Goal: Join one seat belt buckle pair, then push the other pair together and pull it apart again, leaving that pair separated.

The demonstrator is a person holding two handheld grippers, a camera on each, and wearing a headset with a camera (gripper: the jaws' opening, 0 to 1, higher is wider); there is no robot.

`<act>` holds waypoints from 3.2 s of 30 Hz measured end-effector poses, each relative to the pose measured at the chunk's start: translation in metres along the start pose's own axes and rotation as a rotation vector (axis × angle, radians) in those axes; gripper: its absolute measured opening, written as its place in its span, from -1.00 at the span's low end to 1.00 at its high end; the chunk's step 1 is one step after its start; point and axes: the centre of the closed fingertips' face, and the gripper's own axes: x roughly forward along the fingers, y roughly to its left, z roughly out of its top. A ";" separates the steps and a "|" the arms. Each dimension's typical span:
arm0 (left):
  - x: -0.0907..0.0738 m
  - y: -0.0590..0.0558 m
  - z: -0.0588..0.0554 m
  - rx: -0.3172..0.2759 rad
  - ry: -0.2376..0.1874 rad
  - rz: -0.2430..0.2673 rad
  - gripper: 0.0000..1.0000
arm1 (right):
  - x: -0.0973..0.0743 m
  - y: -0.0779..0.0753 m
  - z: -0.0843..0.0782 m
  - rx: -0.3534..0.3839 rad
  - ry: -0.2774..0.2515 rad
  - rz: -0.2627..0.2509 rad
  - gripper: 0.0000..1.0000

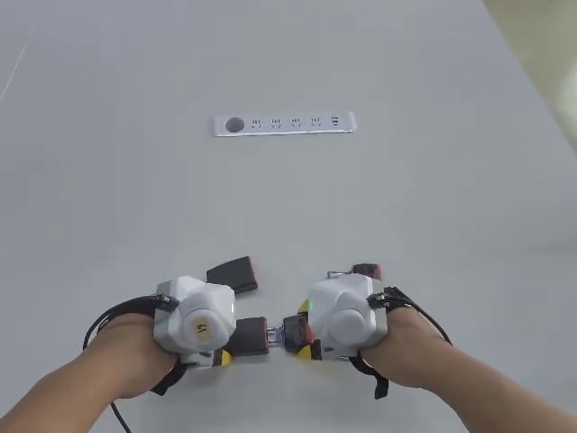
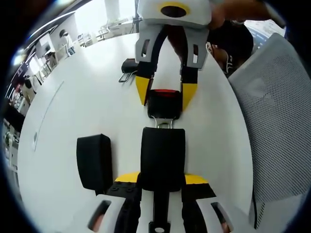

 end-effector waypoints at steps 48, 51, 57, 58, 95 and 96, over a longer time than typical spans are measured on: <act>-0.003 -0.003 -0.002 0.014 0.000 -0.015 -0.40 | 0.011 0.009 0.014 -0.009 0.052 0.014 -0.40; -0.001 -0.003 -0.001 0.010 0.004 -0.015 -0.41 | 0.010 0.009 0.015 -0.009 0.059 0.013 -0.40; 0.000 -0.002 -0.004 0.010 0.012 -0.014 -0.42 | 0.007 0.010 0.016 -0.004 0.062 0.016 -0.40; 0.000 -0.002 -0.004 0.007 0.013 -0.014 -0.42 | 0.007 0.011 0.017 -0.004 0.062 0.016 -0.40; -0.003 -0.009 -0.003 -0.014 -0.023 -0.004 -0.42 | 0.002 0.010 0.016 0.010 0.045 0.021 -0.39; -0.003 -0.009 -0.003 -0.015 -0.024 -0.004 -0.42 | 0.002 0.010 0.016 0.005 0.047 0.020 -0.39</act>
